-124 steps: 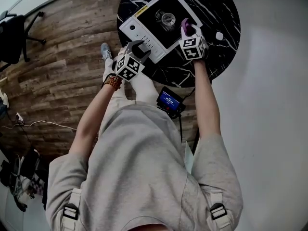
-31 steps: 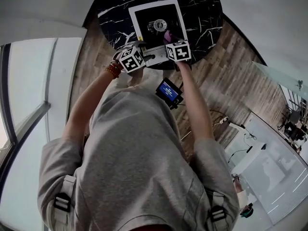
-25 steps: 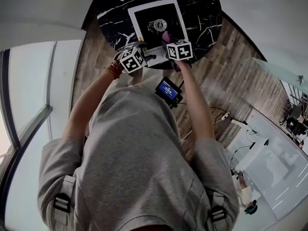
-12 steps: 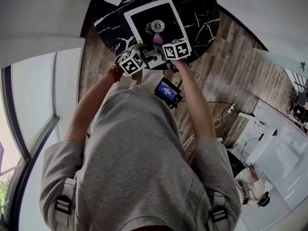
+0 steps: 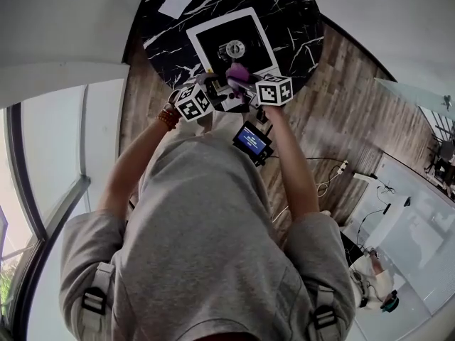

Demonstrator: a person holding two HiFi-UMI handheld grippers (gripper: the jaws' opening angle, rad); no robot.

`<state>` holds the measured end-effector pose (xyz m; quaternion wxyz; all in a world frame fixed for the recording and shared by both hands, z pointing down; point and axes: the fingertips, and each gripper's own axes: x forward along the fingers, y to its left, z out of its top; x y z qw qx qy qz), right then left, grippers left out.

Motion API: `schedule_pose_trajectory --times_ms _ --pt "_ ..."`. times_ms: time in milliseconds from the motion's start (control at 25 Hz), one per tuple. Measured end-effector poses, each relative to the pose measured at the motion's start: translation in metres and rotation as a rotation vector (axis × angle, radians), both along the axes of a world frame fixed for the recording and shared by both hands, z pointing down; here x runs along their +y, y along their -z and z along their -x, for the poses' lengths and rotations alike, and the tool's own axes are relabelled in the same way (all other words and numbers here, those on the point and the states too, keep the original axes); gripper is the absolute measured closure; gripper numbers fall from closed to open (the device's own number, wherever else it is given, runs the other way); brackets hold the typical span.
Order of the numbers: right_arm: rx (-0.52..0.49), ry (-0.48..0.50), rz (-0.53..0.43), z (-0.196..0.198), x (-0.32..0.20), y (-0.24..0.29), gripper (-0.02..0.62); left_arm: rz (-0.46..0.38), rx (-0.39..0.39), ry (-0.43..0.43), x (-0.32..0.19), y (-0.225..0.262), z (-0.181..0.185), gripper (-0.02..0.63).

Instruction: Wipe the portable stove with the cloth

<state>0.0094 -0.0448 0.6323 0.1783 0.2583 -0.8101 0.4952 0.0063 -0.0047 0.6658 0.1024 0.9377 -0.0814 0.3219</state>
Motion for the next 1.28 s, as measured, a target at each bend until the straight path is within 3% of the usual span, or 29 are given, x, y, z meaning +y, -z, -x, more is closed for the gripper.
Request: schedule_pose_trajectory --times_ms 160,240,320,480,600,760,840,960,1040,1120,1280 --pt "-0.345 0.016 -0.043 0.019 0.004 0.074 0.502 -0.036 0.249 0.049 -0.011 0.06 0.013 0.304" --pt "-0.405 0.079 -0.066 0.033 0.01 0.092 0.502 -0.027 0.347 0.042 -0.007 0.09 0.021 0.301" --pt "-0.428 0.154 -0.064 0.051 0.018 0.097 0.502 -0.043 0.387 0.024 -0.003 0.112 0.027 0.301" --pt "-0.463 0.208 -0.07 0.08 0.021 0.096 0.5 -0.111 0.344 0.056 -0.012 0.117 0.04 0.317" --pt "-0.439 0.202 -0.13 0.08 0.013 0.092 0.495 -0.07 0.341 0.108 -0.02 0.115 0.048 0.377" --pt "-0.267 0.162 -0.274 0.053 0.001 0.079 0.451 -0.027 0.322 0.158 -0.032 0.097 0.055 0.51" --pt "-0.18 0.134 -0.307 0.029 -0.002 0.069 0.44 -0.003 0.302 0.209 -0.043 0.086 0.062 0.52" --pt "-0.107 0.076 -0.327 -0.007 -0.005 0.06 0.471 -0.048 0.268 0.296 -0.07 0.066 0.075 0.525" --pt "-0.054 0.028 -0.341 -0.03 -0.007 0.053 0.477 -0.113 0.199 0.395 -0.098 0.056 0.09 0.526" --pt "-0.018 -0.021 -0.349 -0.049 -0.009 0.048 0.48 -0.19 0.07 0.459 -0.125 0.043 0.104 0.526" --pt "-0.032 -0.128 -0.369 -0.081 -0.008 0.049 0.482 -0.252 -0.157 0.388 -0.152 0.003 0.101 0.528"
